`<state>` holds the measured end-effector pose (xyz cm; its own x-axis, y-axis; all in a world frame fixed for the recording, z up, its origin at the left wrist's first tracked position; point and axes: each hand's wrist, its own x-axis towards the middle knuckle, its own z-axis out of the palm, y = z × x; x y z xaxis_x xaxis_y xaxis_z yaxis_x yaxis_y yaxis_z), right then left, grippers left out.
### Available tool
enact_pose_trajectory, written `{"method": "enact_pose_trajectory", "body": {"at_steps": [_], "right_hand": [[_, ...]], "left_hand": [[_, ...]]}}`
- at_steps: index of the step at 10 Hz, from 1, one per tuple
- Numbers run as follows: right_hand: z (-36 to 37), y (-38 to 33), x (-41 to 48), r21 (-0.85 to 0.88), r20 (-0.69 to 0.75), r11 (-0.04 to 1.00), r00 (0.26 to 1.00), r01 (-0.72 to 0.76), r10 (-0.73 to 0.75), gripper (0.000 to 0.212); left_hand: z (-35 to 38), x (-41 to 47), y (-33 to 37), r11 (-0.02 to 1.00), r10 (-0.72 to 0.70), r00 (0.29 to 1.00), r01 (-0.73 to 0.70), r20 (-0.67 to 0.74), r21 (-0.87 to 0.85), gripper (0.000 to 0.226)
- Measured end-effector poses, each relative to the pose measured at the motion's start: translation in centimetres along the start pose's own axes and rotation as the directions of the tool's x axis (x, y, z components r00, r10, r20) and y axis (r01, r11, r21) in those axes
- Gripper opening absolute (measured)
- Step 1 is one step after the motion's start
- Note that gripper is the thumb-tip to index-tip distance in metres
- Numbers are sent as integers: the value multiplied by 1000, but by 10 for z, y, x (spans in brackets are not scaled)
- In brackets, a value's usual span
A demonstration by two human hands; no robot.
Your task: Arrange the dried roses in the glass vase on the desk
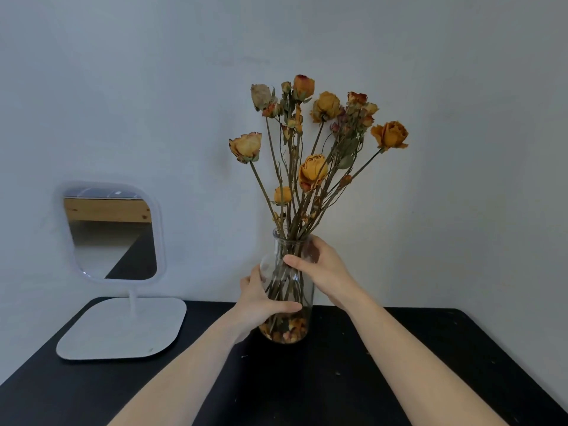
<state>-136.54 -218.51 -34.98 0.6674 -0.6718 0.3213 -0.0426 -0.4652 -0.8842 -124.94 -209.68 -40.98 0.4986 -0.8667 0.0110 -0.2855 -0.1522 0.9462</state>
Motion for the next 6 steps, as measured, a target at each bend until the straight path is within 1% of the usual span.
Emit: {"method": "enact_pose_trajectory", "body": {"at_steps": [1, 3, 4, 5, 6], "right_hand": [[-1, 2, 4, 0, -16, 1000, 1000, 8, -8, 35], [-2, 6, 7, -11, -17, 1000, 1000, 20, -20, 35], [-2, 4, 7, -25, -5, 1000, 1000, 1, -2, 38], [-2, 3, 5, -52, -8, 998, 1000, -18, 17, 46], [-2, 3, -6, -58, -85, 995, 993, -87, 82, 65]], "left_hand": [[1, 5, 1, 1000, -10, 1000, 10, 0, 3, 119], [3, 7, 0, 1000, -15, 1000, 15, 1, 7, 121], [4, 6, 1, 1000, -19, 1000, 19, 1, -4, 120], [6, 0, 2, 999, -29, 999, 29, -21, 14, 122], [10, -19, -2, 999, -6, 995, 11, -104, 43, 123]]}}
